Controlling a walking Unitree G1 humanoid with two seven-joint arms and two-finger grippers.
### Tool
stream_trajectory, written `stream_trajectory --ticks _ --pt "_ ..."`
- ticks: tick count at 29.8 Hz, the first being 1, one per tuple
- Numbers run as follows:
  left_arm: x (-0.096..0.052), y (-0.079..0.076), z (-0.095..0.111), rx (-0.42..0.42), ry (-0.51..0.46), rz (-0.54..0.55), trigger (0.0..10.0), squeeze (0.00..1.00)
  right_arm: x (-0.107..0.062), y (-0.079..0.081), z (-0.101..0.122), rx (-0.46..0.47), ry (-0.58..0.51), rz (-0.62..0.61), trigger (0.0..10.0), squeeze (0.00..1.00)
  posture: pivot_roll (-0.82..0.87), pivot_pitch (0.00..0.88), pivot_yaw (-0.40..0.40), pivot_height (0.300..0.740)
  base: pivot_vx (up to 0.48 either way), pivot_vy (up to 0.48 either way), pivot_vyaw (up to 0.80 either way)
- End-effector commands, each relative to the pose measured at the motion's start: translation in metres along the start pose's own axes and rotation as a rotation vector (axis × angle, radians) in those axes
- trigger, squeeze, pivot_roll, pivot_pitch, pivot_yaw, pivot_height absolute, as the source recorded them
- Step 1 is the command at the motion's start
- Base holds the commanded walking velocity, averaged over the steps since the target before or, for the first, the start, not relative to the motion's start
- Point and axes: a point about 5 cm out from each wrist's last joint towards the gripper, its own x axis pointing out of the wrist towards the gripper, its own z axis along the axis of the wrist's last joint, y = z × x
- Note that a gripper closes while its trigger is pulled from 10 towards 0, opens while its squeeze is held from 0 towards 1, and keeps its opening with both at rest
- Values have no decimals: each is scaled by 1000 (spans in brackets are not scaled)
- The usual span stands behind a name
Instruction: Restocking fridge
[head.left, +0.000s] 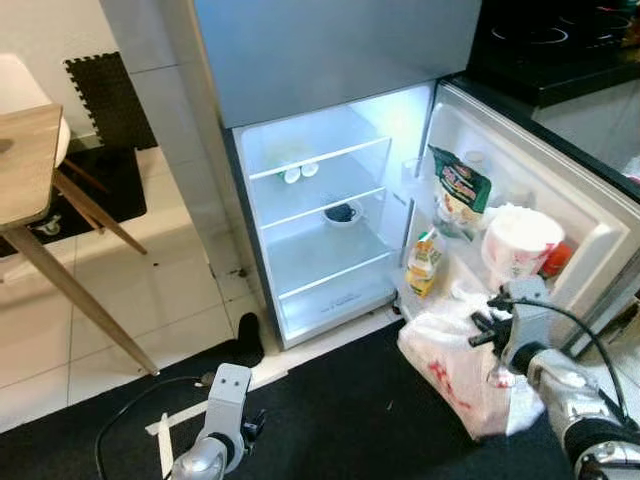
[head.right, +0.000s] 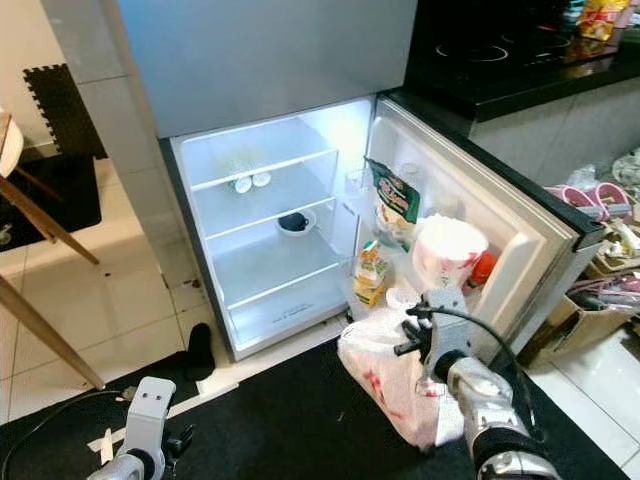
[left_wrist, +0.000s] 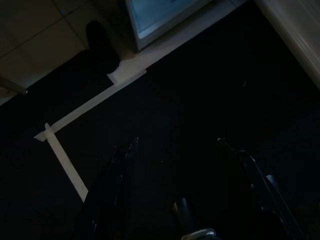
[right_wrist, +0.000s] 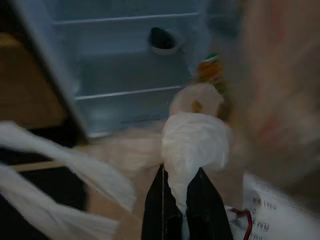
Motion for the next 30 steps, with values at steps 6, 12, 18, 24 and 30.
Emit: stream_trajectory --ticks 6,12,18,24,30 --pt "-8 19 -7 17 27 33 10000 0 -19 -54 14 -55 -2 -308 10000 0 -62 84 28 740 0 0 0" --pt "-10 21 -10 20 34 35 10000 0 -39 -84 6 -71 38 -496 10000 0 -67 84 38 740 0 0 0" --pt "-8 19 -7 25 34 24 10000 0 -47 -83 -17 -55 77 -513 10000 0 -74 87 45 740 0 0 0" --pt "-7 17 -5 29 29 20 10000 0 -46 -68 -39 -60 118 -480 10000 0 -77 87 40 740 0 0 0" --pt "-4 12 -4 6 21 22 10000 0 -41 -29 -73 22 152 -363 10000 0 -77 82 23 740 0 0 0"
